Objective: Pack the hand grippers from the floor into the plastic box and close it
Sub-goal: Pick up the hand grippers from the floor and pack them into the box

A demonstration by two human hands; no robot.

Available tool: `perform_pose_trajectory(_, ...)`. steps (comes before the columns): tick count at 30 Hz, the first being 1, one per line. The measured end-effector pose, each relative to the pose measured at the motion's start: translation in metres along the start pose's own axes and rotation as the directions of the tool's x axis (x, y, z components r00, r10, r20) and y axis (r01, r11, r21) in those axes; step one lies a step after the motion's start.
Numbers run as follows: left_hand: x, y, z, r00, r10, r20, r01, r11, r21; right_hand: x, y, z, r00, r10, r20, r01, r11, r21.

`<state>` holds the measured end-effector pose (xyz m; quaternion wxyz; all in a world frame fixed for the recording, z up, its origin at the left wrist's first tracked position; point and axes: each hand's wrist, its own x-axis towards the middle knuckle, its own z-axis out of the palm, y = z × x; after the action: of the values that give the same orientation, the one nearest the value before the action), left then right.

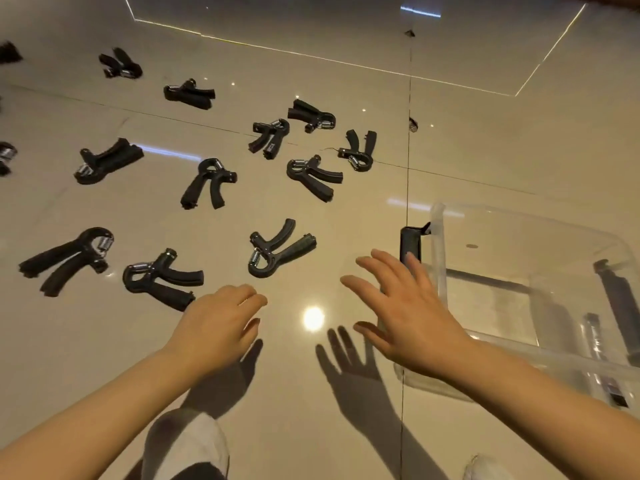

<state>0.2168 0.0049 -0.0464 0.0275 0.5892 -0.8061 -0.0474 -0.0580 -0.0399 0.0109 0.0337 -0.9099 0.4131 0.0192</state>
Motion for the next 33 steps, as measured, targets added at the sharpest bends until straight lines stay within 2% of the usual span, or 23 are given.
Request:
perform_pose_trajectory(2, -0.021, -0.028, -0.002, 0.994, -0.101, 0.049, 0.099, 0.994, 0.037, 0.025, -0.022, -0.015, 0.985, -0.115, 0.128, 0.129, 0.986, -0.107)
perform_pose_trajectory(5, -0.041, -0.062, -0.021, 0.960, -0.263, 0.091, 0.261, 0.965, 0.031, 0.060, -0.047, -0.042, 0.943, -0.181, 0.280, 0.240, 0.952, -0.192)
perform_pose_trajectory(7, -0.047, -0.079, -0.031, 0.944, -0.326, 0.046, 0.327, 0.945, -0.023, 0.080, -0.063, -0.059, 0.927, -0.179, 0.329, 0.262, 0.938, -0.226)
perform_pose_trajectory(9, -0.047, -0.092, -0.029, 0.940, -0.341, 0.005, 0.341, 0.938, -0.056, 0.096, -0.078, -0.065, 0.923, -0.193, 0.333, 0.263, 0.947, -0.182)
perform_pose_trajectory(13, -0.050, -0.107, 0.014, 0.899, -0.433, 0.066, 0.438, 0.894, -0.100, 0.117, -0.095, -0.037, 0.900, -0.264, 0.348, 0.328, 0.935, -0.138)
perform_pose_trajectory(17, -0.050, -0.101, 0.074, 0.802, -0.550, 0.232, 0.579, 0.811, -0.080, 0.125, -0.080, 0.022, 0.813, -0.255, 0.524, 0.422, 0.877, -0.228)
perform_pose_trajectory(20, -0.046, -0.092, 0.101, 0.770, -0.570, 0.287, 0.607, 0.793, -0.051, 0.140, -0.058, 0.055, 0.796, -0.132, 0.591, 0.305, 0.930, -0.203)
perform_pose_trajectory(24, -0.029, -0.098, 0.108, 0.799, -0.592, 0.102, 0.598, 0.801, -0.029, 0.169, -0.035, 0.080, 0.810, 0.007, 0.587, 0.130, 0.973, -0.190)
perform_pose_trajectory(29, 0.005, -0.118, 0.115, 0.764, -0.641, 0.068, 0.645, 0.762, -0.064, 0.203, -0.021, 0.100, 0.821, 0.126, 0.557, -0.071, 0.990, -0.119)
perform_pose_trajectory(31, 0.013, -0.123, 0.123, 0.748, -0.656, 0.102, 0.662, 0.747, -0.052, 0.206, -0.019, 0.113, 0.815, 0.141, 0.562, -0.119, 0.990, -0.077)
perform_pose_trajectory(33, 0.016, -0.123, 0.130, 0.743, -0.663, 0.093, 0.669, 0.741, -0.055, 0.203, -0.020, 0.126, 0.809, 0.149, 0.568, -0.105, 0.988, -0.110)
